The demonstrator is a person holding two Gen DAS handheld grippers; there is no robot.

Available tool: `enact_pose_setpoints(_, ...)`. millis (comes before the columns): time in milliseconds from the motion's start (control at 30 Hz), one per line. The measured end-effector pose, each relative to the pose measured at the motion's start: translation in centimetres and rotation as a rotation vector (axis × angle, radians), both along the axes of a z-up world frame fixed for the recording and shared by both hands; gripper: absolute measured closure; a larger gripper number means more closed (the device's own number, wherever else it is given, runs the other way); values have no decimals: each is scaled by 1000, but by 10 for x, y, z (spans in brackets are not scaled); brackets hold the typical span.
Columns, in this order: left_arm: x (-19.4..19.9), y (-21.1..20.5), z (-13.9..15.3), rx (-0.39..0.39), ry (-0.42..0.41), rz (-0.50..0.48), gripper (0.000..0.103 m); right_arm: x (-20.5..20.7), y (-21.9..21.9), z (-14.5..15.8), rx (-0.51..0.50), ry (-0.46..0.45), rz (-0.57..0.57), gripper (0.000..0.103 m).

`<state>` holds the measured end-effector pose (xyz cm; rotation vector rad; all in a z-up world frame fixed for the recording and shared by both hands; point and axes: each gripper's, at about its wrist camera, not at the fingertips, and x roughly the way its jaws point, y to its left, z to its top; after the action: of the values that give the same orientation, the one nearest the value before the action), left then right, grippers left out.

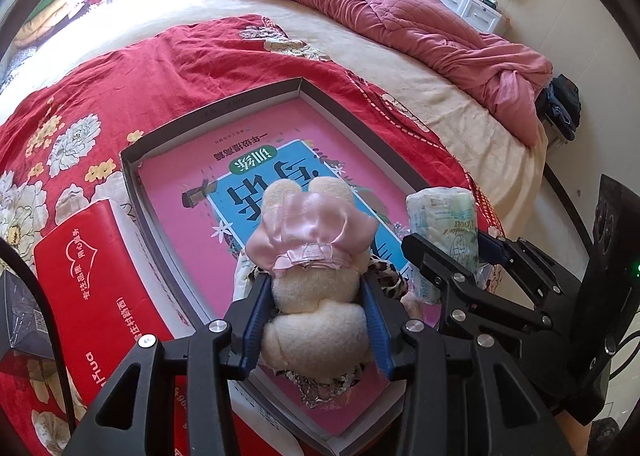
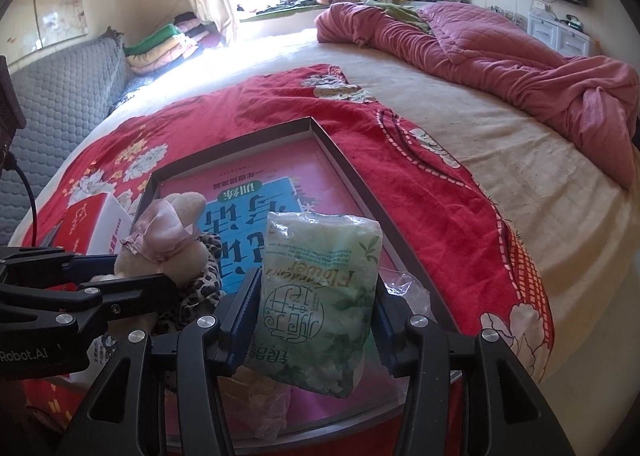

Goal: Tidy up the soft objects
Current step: 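Open the right tool dropping the wipes packet while the left tool lowers the bunny into the tray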

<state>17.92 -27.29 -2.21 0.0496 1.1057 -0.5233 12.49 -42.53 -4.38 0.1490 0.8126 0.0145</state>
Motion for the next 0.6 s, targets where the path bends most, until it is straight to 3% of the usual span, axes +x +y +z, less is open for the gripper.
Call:
enact_pose_setpoints(133,1,0,-2,-2,5,3,58,1,0,-1,-7,9,-3,41)
enact_pose_setpoints(600,0,-2,-3,-7,26,-5,56,-4,-10,4,-36,1,-65,33)
